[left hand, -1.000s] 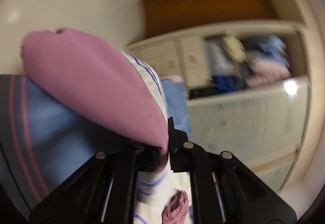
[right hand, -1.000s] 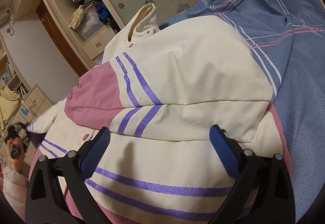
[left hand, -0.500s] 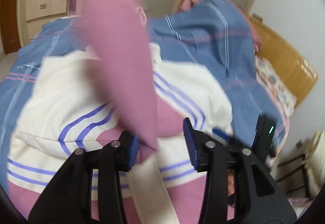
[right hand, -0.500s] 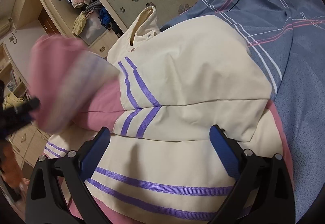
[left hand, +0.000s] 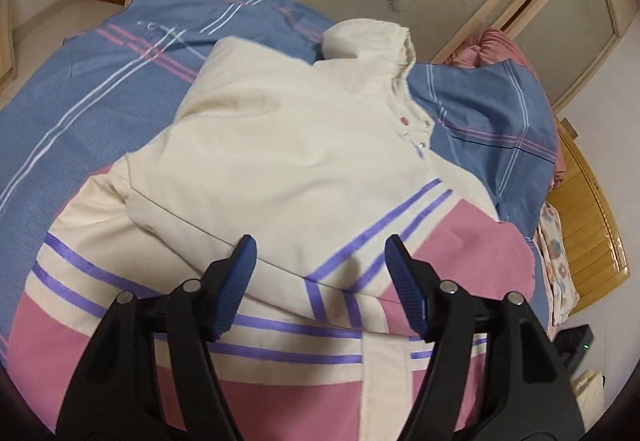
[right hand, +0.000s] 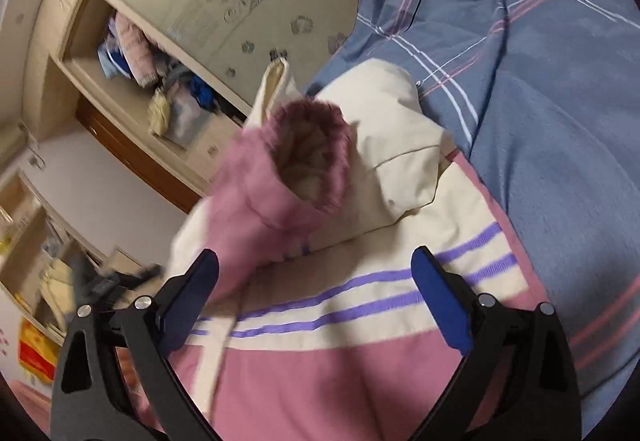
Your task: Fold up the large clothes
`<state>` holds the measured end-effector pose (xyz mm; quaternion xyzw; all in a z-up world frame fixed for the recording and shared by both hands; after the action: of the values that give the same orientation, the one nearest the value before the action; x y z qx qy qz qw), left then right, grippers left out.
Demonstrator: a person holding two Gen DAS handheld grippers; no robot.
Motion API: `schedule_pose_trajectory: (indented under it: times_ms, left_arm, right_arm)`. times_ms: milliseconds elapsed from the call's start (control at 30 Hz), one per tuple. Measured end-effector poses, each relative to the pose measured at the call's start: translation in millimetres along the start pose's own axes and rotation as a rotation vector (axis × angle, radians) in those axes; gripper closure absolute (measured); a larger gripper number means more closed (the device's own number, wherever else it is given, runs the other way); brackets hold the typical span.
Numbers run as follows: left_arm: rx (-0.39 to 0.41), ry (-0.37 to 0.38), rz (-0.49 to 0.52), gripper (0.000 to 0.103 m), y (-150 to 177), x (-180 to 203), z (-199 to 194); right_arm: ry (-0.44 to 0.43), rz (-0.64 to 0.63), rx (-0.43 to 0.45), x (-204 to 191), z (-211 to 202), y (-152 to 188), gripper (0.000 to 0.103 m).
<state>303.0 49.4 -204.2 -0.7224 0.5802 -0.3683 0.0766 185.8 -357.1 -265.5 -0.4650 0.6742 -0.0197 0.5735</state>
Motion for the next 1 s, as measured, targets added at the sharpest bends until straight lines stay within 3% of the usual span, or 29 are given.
schedule_pose_trajectory:
  times_ms: [100, 167, 200, 267, 367, 500, 633, 733, 833, 867, 900, 933, 967, 1000]
  left_arm:
    - [-0.032, -0.025, -0.04, 0.036, 0, -18, 26]
    - [-0.039, -0.038, -0.084, 0.055, -3, -33, 40]
    - [-0.04, -0.047, -0.108, 0.059, -3, -41, 43]
    - [-0.042, -0.025, -0.184, 0.077, -6, -61, 44]
    - [-0.03, -0.034, -0.285, 0.098, -7, -93, 45]
    - [0.029, -0.046, -0.329, 0.099, -7, -113, 37]
    - [0.106, -0.133, -0.3, 0.099, -6, -113, 24]
    - [0.146, -0.179, -0.298, 0.099, -4, -114, 14]
    - [0.166, -0.253, -0.273, 0.099, -1, -110, 3]
    - [0.165, -0.283, -0.244, 0.099, 0, -105, -1]
    - [0.173, -0.293, -0.222, 0.082, 1, -100, -7]
    - [0.197, -0.303, -0.201, 0.036, 1, -90, -16]
    - [0.24, -0.315, -0.187, 0.01, 1, -83, -26]
    - [0.304, -0.33, -0.167, 0.011, 1, -75, -37]
  right_arm:
    - [-0.053, 0.102, -0.031, 3, 3, -13, 0.005]
    - [-0.02, 0.115, -0.083, 2, 12, -19, 0.005]
    - [0.002, 0.108, -0.119, -1, 19, -18, 0.008]
    - [0.005, 0.08, -0.201, -15, 36, -9, 0.038]
    - [0.05, -0.008, -0.265, -41, 60, 0, 0.061]
    - [-0.003, -0.115, -0.293, -87, 85, 3, 0.067]
    - [0.045, -0.301, -0.22, -129, 109, -18, 0.068]
    - [0.177, -0.313, -0.163, -113, 125, -50, 0.068]
    - [0.356, -0.222, -0.2, -68, 126, -66, 0.068]
    - [0.409, -0.205, -0.206, -56, 123, -66, 0.058]
    - [0.442, -0.191, -0.216, -44, 117, -63, 0.051]
    - [0.454, -0.18, -0.212, -35, 107, -60, 0.044]
    - [0.459, -0.179, -0.178, -32, 96, -57, 0.044]
    - [0.473, -0.185, -0.126, -33, 83, -57, 0.044]
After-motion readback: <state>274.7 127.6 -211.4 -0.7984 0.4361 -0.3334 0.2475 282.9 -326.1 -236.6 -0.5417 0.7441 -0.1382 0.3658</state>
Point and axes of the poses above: each gripper's, at about its wrist camera, not at the fingertips, and z roughly the way its jaws point, x to its right, y to its underside, the point moved 4 cm from there along z, roughly the way its jaws point, and after that the axes turned 4 degrees about -y, right-handed, at the moved point
